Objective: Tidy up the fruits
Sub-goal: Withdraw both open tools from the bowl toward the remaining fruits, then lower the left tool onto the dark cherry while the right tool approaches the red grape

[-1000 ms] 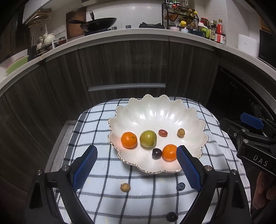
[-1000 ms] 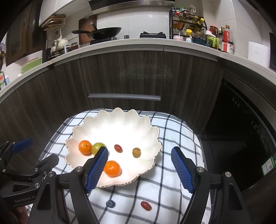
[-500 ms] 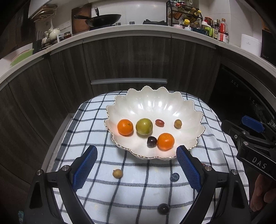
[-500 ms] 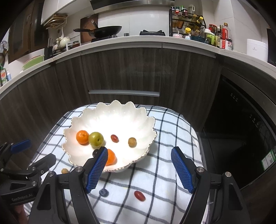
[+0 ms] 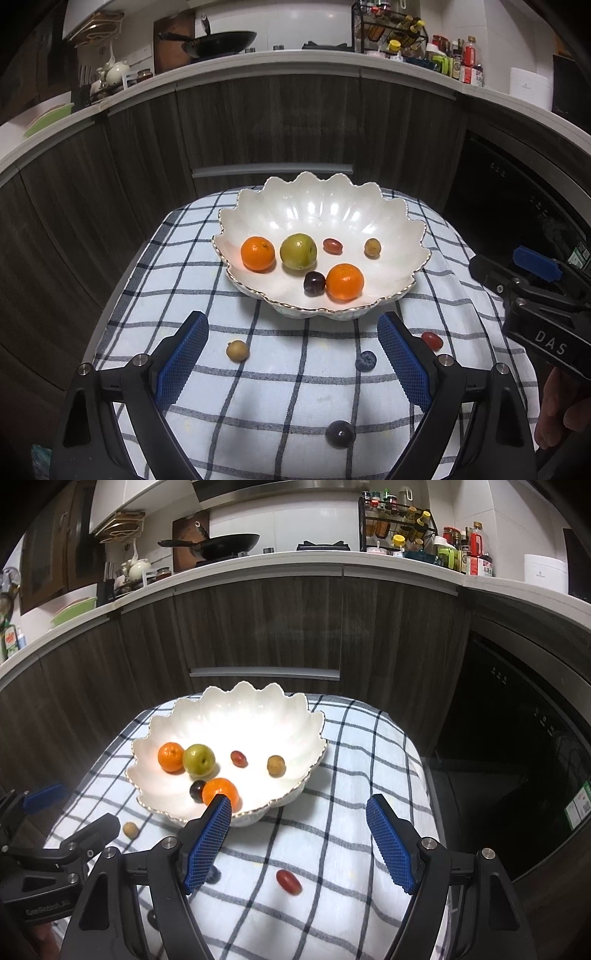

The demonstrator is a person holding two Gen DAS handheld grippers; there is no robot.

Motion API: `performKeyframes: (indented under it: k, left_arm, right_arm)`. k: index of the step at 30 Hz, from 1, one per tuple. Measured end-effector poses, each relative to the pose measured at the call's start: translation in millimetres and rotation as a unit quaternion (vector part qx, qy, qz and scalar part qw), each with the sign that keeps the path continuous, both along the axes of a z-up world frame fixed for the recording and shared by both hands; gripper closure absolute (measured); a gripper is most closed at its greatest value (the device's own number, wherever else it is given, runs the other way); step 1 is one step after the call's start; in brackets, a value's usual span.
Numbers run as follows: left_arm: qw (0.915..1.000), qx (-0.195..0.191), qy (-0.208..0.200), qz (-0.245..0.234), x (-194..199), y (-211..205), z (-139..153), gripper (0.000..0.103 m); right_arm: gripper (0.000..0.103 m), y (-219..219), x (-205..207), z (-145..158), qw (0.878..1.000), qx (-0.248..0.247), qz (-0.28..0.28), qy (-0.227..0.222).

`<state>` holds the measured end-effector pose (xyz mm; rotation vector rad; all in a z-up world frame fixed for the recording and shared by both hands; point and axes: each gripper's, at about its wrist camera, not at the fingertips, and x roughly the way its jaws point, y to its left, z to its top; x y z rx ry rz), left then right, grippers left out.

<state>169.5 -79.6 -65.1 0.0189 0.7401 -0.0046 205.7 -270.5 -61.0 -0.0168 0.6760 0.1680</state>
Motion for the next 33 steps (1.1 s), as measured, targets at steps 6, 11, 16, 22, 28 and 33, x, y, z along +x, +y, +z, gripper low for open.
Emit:
performKeyframes:
  k: [6, 11, 16, 22, 28, 33]
  left_arm:
    - [0.9999, 0.005, 0.002, -0.016, -7.9, -5.5, -13.0, 0.009]
    - [0.9997, 0.014, 0.001, -0.021, -16.1, -9.2, -24.5, 0.009]
    - [0.9998, 0.013, 0.002, -0.018, -24.7, -11.6, -35.6, 0.009]
    - [0.9992, 0.006, 0.007, -0.039, -40.4, -19.3, -55.4, 0.009]
    - [0.9993, 0.013, 0.001, -0.035, -48.6, -26.0, -62.1, 0.015]
    - [0.9999, 0.005, -0.005, -0.016, -52.3, -22.0, -62.6, 0.019]
  right_arm:
    - [0.027, -1.6, -10.9, -12.4, 1.0, -0.005, -0.001, 0.003]
    - [0.027, -3.2, -19.1, -22.9, 1.0, -0.011, 0.003, 0.0]
    - [0.027, -3.5, -23.6, -35.2, 1.0, -0.016, 0.009, 0.006]
    - [0.027, -3.5, -26.9, -48.9, 0.999, -0.023, 0.025, 0.014]
    - [0.027, 1.2, -27.3, -59.7, 0.998, -0.042, 0.047, 0.015]
    - [0.027, 2.3, -25.1, -68.6, 0.997, -0.034, 0.064, 0.023]
